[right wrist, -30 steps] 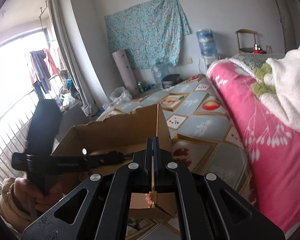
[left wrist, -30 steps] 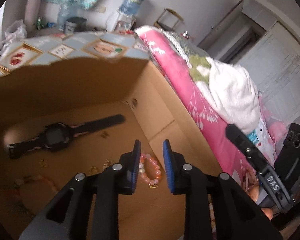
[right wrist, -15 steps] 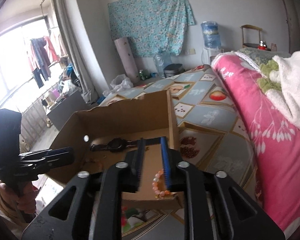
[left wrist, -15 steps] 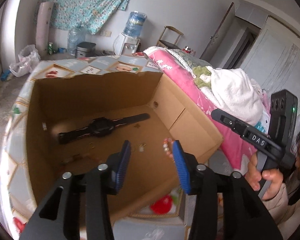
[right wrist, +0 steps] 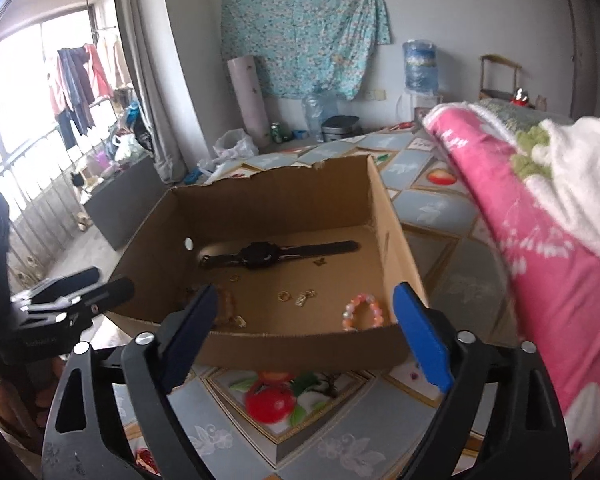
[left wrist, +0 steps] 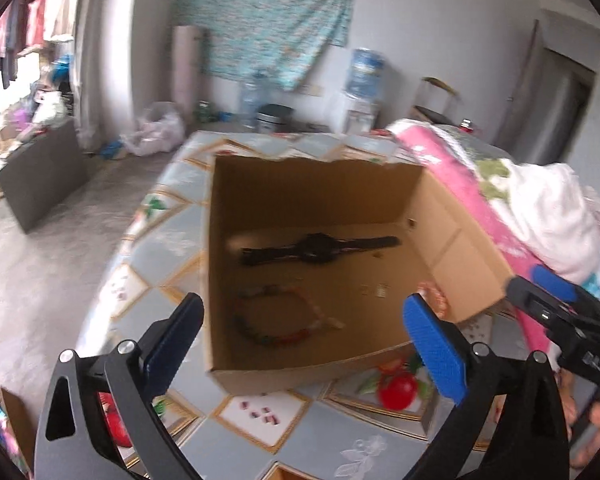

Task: Organize jewelry
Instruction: 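Withdraw both grippers from the box back over the table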

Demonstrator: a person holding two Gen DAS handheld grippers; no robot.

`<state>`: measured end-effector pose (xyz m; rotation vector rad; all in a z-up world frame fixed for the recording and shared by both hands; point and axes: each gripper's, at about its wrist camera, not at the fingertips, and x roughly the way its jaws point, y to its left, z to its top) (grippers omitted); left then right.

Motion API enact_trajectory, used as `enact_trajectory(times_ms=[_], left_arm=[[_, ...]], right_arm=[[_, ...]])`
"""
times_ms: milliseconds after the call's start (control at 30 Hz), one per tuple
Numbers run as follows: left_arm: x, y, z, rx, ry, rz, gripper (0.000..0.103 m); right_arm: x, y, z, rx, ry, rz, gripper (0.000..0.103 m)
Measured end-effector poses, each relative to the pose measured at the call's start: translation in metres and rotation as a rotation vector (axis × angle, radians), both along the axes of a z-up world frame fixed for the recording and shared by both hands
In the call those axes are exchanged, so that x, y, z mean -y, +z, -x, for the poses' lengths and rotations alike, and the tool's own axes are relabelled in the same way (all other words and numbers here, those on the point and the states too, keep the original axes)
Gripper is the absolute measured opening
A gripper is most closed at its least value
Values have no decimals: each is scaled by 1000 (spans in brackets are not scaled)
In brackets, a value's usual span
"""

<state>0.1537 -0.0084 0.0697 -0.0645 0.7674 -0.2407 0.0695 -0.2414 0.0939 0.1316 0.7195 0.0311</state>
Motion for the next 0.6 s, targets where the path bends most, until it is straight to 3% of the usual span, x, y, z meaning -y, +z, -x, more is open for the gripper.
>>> enact_trajectory(times_ms=[100, 300, 467, 600], left_arm=[[-2, 5, 11, 21, 33, -25, 98], [-3, 13, 34, 61, 59, -56, 98], [-6, 25, 47, 102, 117, -93, 98], [-10, 28, 52, 98, 152, -89, 98]], right_arm=[[-6, 7, 12, 28, -30, 51, 95], [-15, 14, 24, 43, -69, 128, 95], [-20, 24, 34, 108, -81, 150, 95], [-22, 24, 34, 102, -53, 134, 95]])
